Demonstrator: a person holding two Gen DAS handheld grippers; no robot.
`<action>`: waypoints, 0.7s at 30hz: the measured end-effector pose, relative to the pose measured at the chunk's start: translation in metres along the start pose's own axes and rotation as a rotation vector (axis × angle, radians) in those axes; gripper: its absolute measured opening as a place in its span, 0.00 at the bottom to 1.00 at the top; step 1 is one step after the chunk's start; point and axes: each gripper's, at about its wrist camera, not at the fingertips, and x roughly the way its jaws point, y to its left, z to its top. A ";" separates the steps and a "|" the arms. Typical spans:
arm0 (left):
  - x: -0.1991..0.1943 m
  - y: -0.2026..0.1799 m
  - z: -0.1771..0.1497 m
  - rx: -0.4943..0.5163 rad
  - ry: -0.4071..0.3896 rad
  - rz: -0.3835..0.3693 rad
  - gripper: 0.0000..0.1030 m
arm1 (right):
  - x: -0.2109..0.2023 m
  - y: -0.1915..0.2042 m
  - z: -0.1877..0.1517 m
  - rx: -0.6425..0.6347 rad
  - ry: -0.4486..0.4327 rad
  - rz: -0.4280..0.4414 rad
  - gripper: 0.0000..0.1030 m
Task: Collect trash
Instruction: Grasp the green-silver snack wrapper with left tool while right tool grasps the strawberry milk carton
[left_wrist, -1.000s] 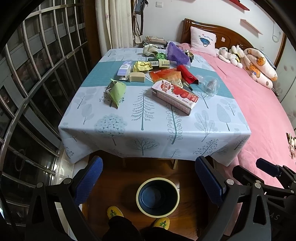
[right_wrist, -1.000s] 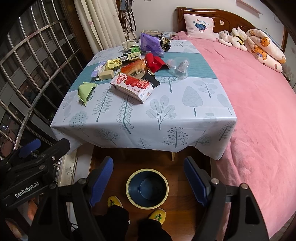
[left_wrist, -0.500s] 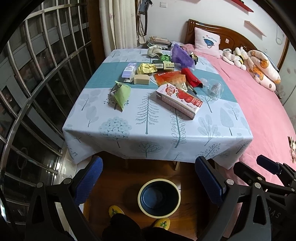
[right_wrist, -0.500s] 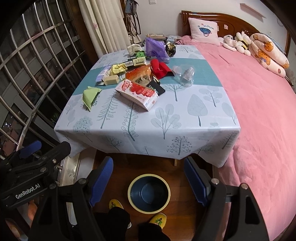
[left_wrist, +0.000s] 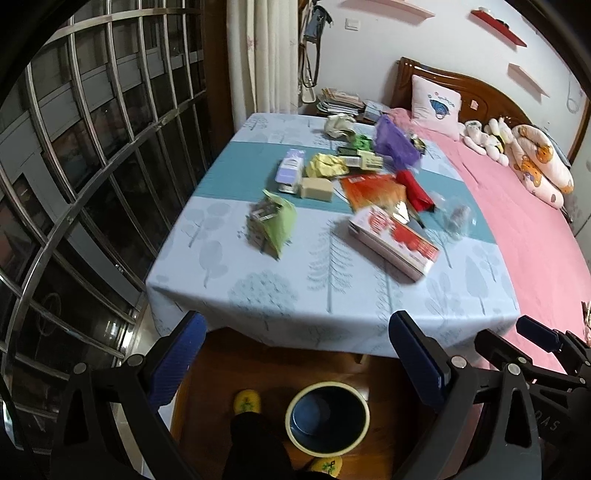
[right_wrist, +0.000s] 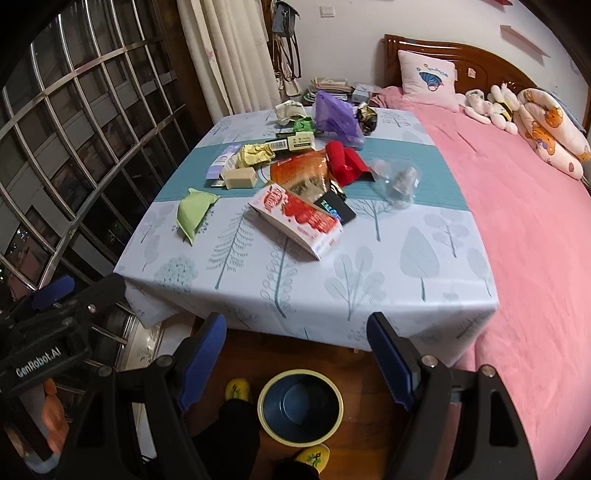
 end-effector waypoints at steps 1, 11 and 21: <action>0.005 0.003 0.006 -0.005 0.006 0.000 0.96 | 0.004 0.001 0.005 0.004 0.003 0.002 0.77; 0.091 0.055 0.080 -0.080 0.199 -0.113 0.96 | 0.065 0.020 0.061 -0.134 0.009 -0.096 0.77; 0.198 0.077 0.119 -0.148 0.420 -0.203 0.96 | 0.139 0.029 0.095 -0.279 0.125 -0.129 0.77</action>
